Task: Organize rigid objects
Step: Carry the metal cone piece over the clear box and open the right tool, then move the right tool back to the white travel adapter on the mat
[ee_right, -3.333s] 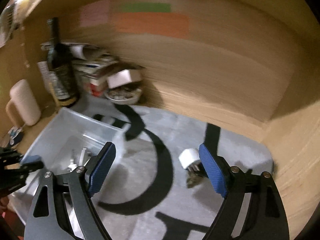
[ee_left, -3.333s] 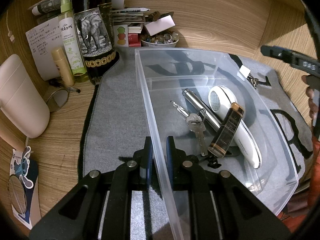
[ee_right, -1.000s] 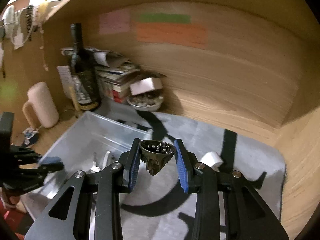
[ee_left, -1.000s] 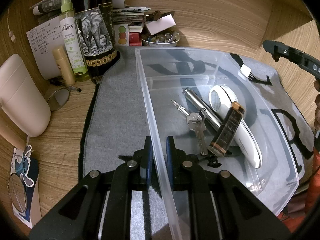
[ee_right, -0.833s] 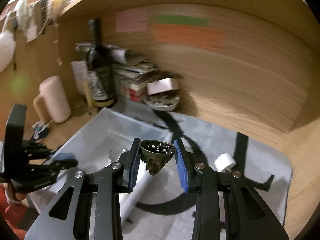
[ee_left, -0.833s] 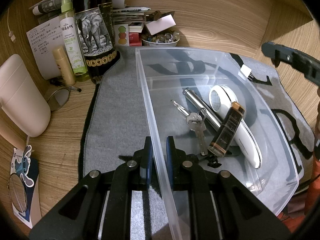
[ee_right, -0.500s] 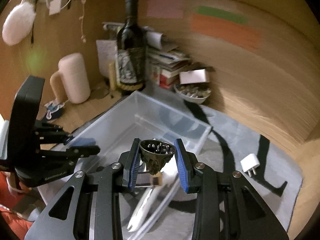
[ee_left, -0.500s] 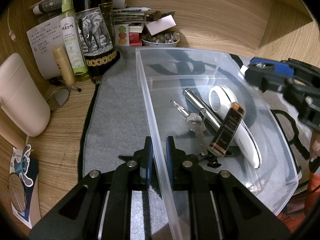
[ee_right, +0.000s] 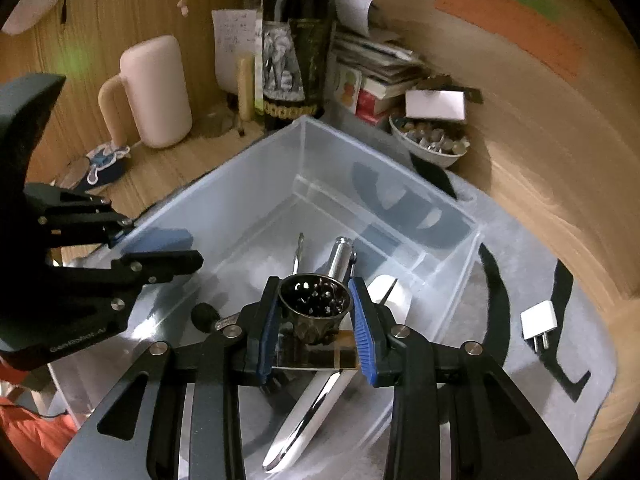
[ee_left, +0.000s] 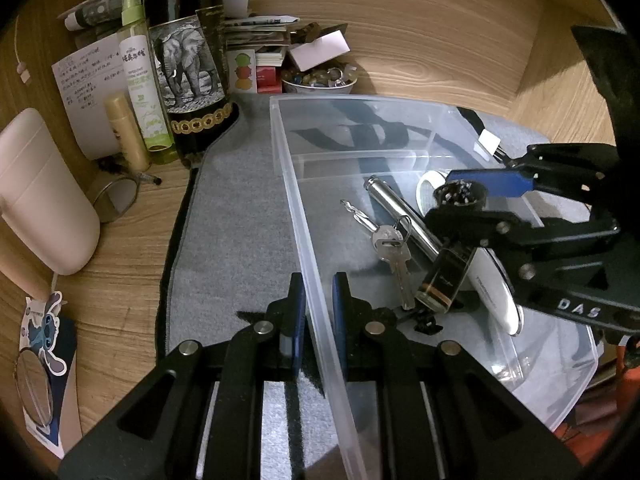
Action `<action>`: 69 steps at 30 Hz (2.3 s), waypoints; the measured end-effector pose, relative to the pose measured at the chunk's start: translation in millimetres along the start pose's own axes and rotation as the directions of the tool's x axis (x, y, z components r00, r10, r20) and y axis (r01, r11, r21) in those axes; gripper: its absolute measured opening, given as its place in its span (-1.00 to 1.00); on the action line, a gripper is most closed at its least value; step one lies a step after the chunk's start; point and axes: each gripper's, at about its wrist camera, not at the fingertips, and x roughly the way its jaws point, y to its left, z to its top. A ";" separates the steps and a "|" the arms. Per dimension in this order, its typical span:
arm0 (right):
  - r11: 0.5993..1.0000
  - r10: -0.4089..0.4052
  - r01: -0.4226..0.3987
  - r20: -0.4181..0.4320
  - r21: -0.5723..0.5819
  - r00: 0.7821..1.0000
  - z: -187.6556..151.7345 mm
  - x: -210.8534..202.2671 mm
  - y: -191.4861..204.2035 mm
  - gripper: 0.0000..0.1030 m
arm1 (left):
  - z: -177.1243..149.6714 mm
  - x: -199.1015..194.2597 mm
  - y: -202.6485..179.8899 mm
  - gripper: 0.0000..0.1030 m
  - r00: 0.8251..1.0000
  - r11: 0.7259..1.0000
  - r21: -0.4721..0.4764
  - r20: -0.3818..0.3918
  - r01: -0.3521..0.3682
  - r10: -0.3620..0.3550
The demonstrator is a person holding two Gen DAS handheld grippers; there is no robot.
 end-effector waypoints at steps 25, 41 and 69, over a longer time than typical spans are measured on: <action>0.992 -0.124 0.120 0.159 0.034 0.979 7.6 -46.6 -16.8 0.32 | -0.2 -0.1 -0.2 -0.75 1.000 1.000 -0.001 -0.001 0.000 0.000; 0.928 -0.316 0.247 0.242 0.278 0.917 6.5 -85.0 -93.4 0.57 | -0.7 -0.1 0.1 -0.75 1.000 1.000 -0.002 0.000 0.002 -0.002; 0.804 -0.288 0.285 -0.077 0.523 0.955 -51.9 28.2 -206.8 0.41 | -1.0 1.6 1.5 -0.75 1.000 1.000 -0.002 -0.011 0.000 0.000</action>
